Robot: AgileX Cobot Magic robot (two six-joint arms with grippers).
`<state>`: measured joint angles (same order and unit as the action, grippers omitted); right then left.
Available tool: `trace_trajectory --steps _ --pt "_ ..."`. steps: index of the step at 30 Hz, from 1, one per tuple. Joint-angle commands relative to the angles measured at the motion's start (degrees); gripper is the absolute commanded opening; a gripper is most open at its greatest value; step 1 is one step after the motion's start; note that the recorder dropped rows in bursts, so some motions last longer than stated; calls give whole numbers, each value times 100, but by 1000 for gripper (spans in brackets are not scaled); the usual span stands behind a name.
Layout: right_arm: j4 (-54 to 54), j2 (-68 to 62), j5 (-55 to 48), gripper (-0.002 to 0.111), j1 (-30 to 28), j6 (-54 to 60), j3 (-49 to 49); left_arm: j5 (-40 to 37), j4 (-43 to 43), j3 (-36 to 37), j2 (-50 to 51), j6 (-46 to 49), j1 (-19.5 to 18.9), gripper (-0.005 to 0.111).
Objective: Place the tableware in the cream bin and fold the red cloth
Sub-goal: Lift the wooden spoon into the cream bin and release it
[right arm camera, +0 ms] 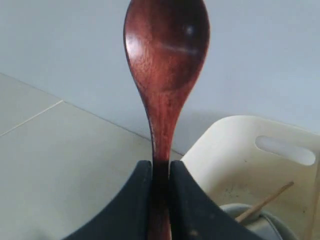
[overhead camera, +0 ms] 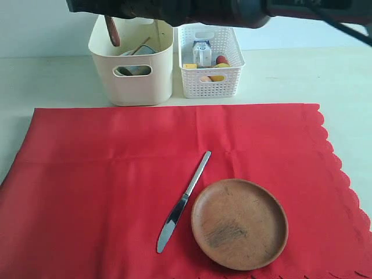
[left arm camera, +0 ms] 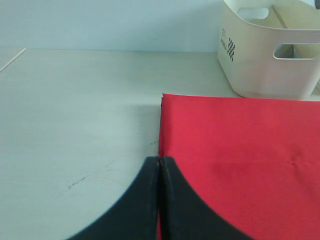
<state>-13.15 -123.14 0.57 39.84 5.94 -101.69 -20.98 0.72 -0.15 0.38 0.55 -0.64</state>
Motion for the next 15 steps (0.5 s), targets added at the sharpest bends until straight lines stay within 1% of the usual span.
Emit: trace_trajectory --steps 1,4,8,10,13,14,15 --pt "5 -562 126 0 -239 -19 -697 75 -10 15 -38 6 -12 0" --pt "9 -863 126 0 -318 -19 -1069 75 -10 15 -38 6 -12 0" --pt "-191 -964 233 0 -288 -19 -1122 75 -10 15 -38 6 -12 0" --pt "-191 -964 189 4 -288 -8 -1122 75 -10 15 -38 6 -12 0" --pt "-191 -964 181 14 -288 -8 -1122 75 -10 15 -38 6 -12 0" --pt "-191 -964 176 20 -288 -8 -1122 75 -10 15 -38 6 -12 0" --pt "-191 -964 176 28 -288 -8 -1122 75 -10 15 -38 6 -12 0"
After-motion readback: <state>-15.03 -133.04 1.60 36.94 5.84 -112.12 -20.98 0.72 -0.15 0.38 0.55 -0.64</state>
